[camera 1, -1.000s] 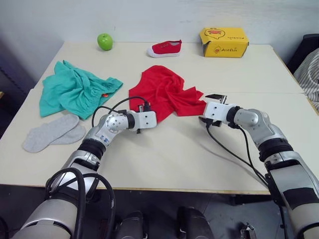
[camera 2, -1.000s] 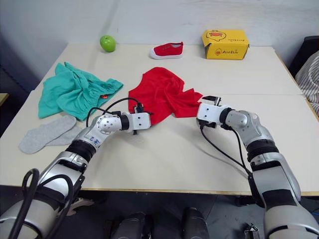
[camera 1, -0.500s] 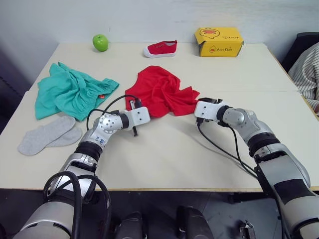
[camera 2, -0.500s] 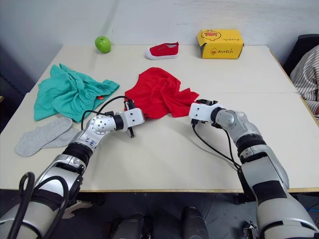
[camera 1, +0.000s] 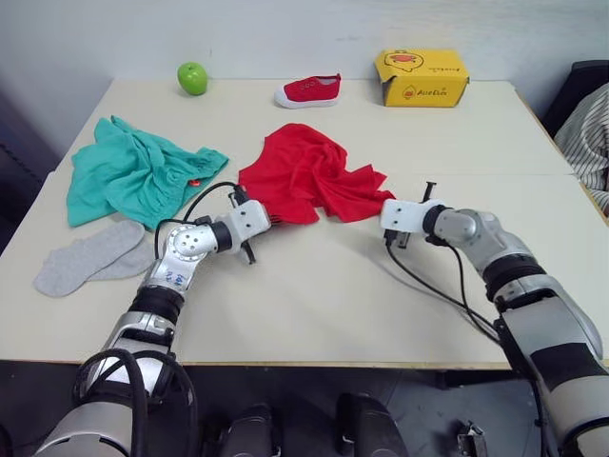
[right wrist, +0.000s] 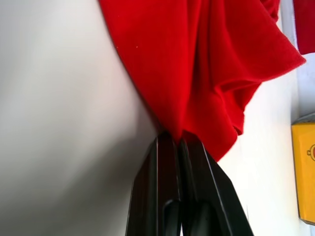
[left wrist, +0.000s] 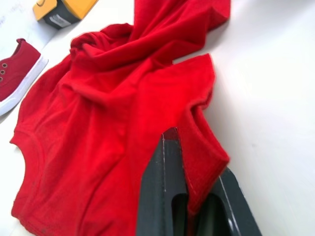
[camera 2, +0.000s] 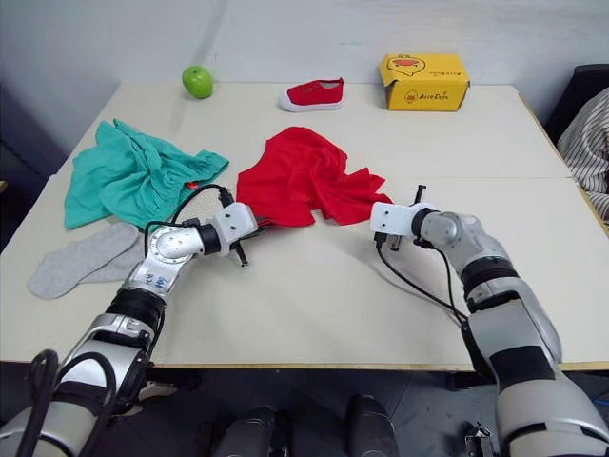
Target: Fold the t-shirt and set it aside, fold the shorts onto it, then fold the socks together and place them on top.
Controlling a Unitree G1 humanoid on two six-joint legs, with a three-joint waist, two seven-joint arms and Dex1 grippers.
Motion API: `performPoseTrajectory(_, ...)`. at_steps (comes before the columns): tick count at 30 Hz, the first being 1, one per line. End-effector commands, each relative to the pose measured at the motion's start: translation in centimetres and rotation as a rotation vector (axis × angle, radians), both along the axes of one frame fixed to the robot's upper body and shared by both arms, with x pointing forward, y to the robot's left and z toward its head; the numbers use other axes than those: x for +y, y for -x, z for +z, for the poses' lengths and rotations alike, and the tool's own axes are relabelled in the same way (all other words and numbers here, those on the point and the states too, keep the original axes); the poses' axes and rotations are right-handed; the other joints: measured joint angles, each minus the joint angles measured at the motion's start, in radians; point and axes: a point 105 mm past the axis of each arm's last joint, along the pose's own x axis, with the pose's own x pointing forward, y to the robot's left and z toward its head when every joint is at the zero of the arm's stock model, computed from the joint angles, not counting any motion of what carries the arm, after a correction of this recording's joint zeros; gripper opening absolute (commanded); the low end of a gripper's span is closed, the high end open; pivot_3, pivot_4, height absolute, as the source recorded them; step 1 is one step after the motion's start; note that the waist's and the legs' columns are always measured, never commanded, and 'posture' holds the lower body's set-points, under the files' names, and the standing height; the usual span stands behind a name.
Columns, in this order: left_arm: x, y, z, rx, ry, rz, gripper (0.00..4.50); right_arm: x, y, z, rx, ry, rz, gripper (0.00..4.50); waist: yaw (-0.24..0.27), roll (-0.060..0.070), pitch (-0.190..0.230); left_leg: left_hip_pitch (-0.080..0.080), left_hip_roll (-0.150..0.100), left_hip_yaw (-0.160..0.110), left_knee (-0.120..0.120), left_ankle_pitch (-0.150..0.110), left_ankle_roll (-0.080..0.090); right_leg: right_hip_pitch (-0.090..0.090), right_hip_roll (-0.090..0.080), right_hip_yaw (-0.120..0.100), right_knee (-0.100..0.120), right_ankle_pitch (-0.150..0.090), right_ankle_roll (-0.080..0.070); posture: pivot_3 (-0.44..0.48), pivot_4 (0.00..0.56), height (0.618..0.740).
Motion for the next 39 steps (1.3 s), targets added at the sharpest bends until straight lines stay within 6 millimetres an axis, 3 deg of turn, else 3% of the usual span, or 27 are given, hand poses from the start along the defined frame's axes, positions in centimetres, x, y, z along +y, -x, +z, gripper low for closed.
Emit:
performPoseTrajectory(1,2.0,2.7,3.1,-0.012,0.096,-0.107,0.0,-1.6,2.7,1.7,0.079,-0.037,0.104,0.05,0.0,0.0,0.0,0.0,0.0,0.0,-0.001,0.0,0.0,0.0,0.0,0.0,-0.001,0.0,0.0,0.0,0.15,0.74)
performPoseTrajectory(4,3.6,4.8,3.6,0.016,0.096,-0.139,0.0,-3.6,5.5,1.7,0.206,-0.034,0.123,0.05,0.001,0.001,0.001,0.0,0.0,-0.001,-0.002,0.0,0.0,0.0,0.0,0.0,-0.002,0.0,0.0,0.0,0.15,0.74)
performPoseTrajectory(8,5.0,7.7,3.4,0.082,0.066,-0.167,0.0,-5.5,10.8,0.5,0.437,-0.02,0.168,0.05,0.005,0.001,0.001,0.0,0.0,-0.002,0.0,-0.001,0.0,0.002,0.0,-0.001,-0.003,0.0,0.0,0.0,0.15,0.74)
performPoseTrajectory(14,5.4,12.4,1.3,0.239,-0.008,-0.214,0.0,-5.2,17.0,-0.8,0.643,-0.08,0.209,0.05,0.005,0.001,0.001,0.002,0.001,-0.003,0.0,-0.004,0.0,0.003,-0.004,-0.001,-0.005,0.0,0.0,0.0,0.15,0.74)
performPoseTrajectory(20,7.8,16.1,-1.0,0.452,-0.073,-0.163,0.0,-6.3,20.7,-2.2,0.814,-0.099,0.14,0.05,0.007,0.002,0.002,0.002,0.003,-0.002,0.0,-0.008,-0.001,0.002,-0.004,0.0,-0.01,-0.001,-0.001,0.0,0.15,0.74)
performPoseTrajectory(28,9.5,18.6,-1.6,0.736,-0.034,-0.144,0.0,-7.4,22.5,-2.0,0.935,-0.143,0.092,0.05,0.016,0.002,0.002,0.002,0.004,-0.002,0.0,-0.01,-0.001,0.002,-0.004,0.0,-0.011,-0.001,-0.003,0.0,0.15,0.74)
performPoseTrajectory(31,9.3,17.9,-0.8,0.751,-0.023,-0.153,0.0,-7.6,21.1,-0.8,0.849,-0.188,0.081,0.05,0.027,0.003,0.003,0.002,0.004,-0.002,0.0,-0.01,-0.002,0.002,-0.004,0.0,-0.011,-0.002,-0.003,0.0,0.15,0.74)
performPoseTrajectory(36,7.8,11.7,3.9,0.479,0.113,-0.117,0.0,-8.2,17.1,3.3,0.634,-0.297,0.061,0.05,0.037,0.004,0.003,0.002,0.002,-0.002,0.003,-0.008,-0.001,0.002,-0.003,0.0,-0.008,-0.001,-0.002,0.0,0.15,0.74)
performPoseTrajectory(39,7.0,5.1,9.4,0.171,0.147,-0.011,0.0,-8.3,12.2,9.4,0.317,-0.397,0.046,0.05,0.034,0.003,0.005,0.002,0.001,-0.001,0.003,-0.008,-0.001,0.003,0.001,-0.001,-0.007,-0.001,-0.001,0.0,0.15,0.74)
